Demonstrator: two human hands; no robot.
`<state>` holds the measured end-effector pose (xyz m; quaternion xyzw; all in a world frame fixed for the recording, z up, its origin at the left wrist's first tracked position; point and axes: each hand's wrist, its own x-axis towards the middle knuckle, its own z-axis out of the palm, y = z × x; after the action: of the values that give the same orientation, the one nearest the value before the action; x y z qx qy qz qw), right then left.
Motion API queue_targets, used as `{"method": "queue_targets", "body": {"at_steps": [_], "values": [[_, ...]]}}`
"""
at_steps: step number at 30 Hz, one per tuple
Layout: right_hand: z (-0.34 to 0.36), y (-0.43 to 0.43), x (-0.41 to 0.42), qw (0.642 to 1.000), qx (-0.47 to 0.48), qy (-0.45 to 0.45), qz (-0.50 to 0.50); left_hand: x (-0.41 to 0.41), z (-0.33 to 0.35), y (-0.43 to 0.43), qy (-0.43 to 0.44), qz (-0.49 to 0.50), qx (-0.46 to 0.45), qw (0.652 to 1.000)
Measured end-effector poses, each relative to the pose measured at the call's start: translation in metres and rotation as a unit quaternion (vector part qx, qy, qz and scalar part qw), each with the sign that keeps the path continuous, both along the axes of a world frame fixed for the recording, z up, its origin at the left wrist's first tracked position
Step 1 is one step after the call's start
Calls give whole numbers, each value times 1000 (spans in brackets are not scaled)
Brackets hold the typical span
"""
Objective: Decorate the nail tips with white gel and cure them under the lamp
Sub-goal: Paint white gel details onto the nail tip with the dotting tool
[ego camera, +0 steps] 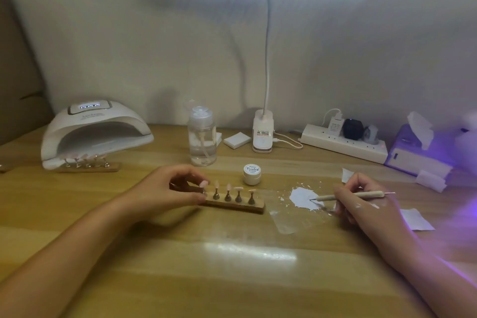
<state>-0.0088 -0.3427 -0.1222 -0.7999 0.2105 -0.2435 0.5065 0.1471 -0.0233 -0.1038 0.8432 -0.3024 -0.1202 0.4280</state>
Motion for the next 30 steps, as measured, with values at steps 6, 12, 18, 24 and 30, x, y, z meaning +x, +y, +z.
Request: {"method": "queue_targets", "body": {"at_steps": [6, 12, 18, 24, 30], "values": [[-1, 0, 0, 1000, 4, -8, 7, -6, -6, -3, -44, 31, -38, 998], [-1, 0, 1, 1000, 4, -14, 5, -20, 20, -6, -226, 32, 27, 973], [-1, 2, 1, 999, 25, -29, 14, -80, 9, -75, -111, -94, -94, 985], [2, 2, -1, 999, 36, -27, 14, -86, -20, -103, -210, -45, -36, 976], [2, 3, -3, 998, 29, -27, 37, -87, -23, -102, -251, -57, -2, 966]]}}
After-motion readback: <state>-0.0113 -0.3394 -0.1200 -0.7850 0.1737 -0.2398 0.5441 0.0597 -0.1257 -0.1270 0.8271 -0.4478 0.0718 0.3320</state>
